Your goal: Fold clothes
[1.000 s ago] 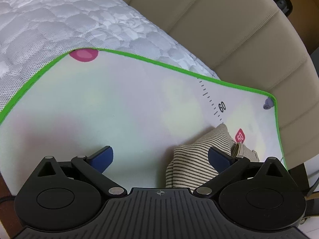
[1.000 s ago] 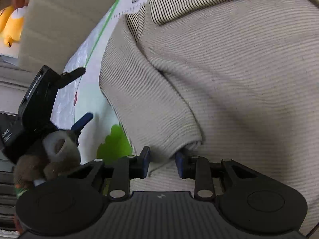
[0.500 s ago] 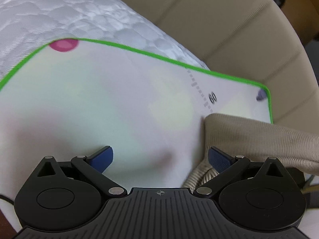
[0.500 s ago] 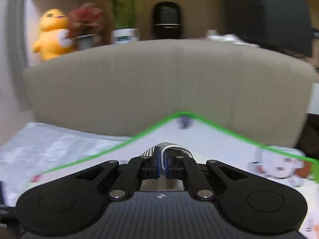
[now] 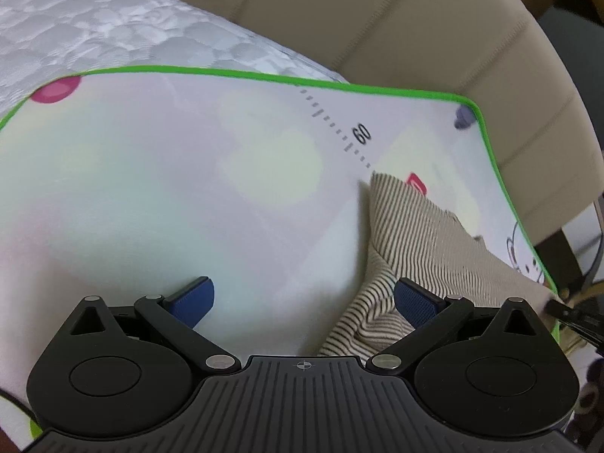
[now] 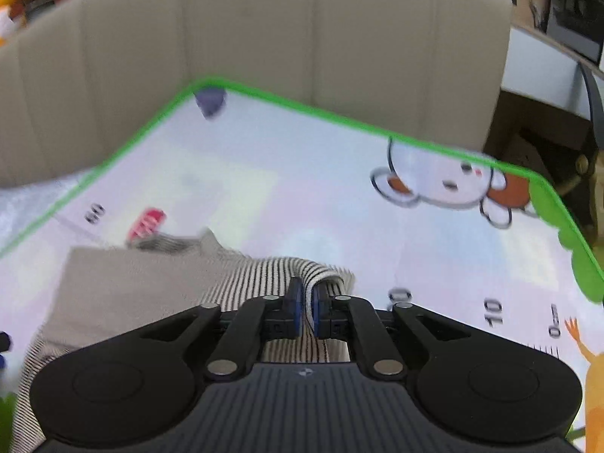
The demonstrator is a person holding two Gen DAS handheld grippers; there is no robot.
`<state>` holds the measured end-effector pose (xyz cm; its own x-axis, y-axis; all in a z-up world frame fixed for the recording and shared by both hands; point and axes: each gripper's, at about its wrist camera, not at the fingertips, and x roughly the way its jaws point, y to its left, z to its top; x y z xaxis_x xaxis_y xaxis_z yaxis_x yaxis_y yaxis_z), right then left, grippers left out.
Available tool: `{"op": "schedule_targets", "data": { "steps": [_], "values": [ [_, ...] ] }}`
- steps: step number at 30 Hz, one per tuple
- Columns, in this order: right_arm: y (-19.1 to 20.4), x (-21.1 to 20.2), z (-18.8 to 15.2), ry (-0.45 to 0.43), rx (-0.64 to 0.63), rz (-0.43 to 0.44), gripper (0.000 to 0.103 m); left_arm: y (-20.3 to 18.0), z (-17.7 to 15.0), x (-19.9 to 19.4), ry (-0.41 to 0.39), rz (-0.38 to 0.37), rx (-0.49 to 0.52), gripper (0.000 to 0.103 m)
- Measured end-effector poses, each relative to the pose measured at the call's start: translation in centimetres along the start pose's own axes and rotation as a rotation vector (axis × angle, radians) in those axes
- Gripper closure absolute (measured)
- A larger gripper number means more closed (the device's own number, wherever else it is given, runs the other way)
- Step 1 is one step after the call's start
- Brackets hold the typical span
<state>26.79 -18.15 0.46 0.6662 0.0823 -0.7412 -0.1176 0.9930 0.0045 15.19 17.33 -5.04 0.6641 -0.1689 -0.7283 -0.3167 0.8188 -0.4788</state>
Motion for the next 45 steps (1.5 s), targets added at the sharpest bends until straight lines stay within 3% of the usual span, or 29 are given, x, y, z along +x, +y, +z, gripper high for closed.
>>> {"op": "schedule_targets", "data": {
  "steps": [3,7,11,17,21,25,28,34,37,45],
  "values": [
    [-0.5,0.4,-0.3,0.025,0.013,-0.047,0.094,-0.4,-0.2,0.2,0.013,-0.003,0.023,0.0],
    [-0.7,0.8,0.6,-0.02,-0.005,-0.11,0.089,-1.4,-0.9,0.4,0.03,-0.001,0.074,0.0],
    [0.1,-0.4,1.2,-0.102,-0.015,-0.014,0.089,-3.1,-2.0,0.9,0.067,-0.023,0.172,0.0],
    [1.8,0.3,-0.9,-0.056,-0.065,0.082,0.074,-4.7,-3.1,1.5,0.07,0.024,0.301,0.0],
    [1.3,2.6,-3.9,0.04,-0.061,0.056,0.071,-4.5,-3.0,1.4,0.072,0.017,0.29,0.0],
    [1.5,2.6,-5.4,-0.005,-0.146,0.048,0.07,-4.3,-2.8,1.4,0.075,0.015,0.279,0.0],
    [1.5,2.7,-5.1,0.009,-0.11,0.045,0.07,-4.4,-2.7,1.4,0.066,0.014,0.281,0.0],
    [1.5,2.8,-5.6,-0.009,-0.08,0.053,0.064,-5.3,-1.7,0.9,-0.074,-0.081,0.233,0.0],
    [1.8,2.8,-5.7,-0.014,-0.089,0.045,0.063,-6.4,-1.5,2.1,-0.113,-0.084,0.258,0.0],
    [1.6,2.6,-5.6,-0.011,-0.076,0.053,0.06,-6.5,-1.9,3.4,-0.061,-0.051,0.279,0.0]
  ]
}}
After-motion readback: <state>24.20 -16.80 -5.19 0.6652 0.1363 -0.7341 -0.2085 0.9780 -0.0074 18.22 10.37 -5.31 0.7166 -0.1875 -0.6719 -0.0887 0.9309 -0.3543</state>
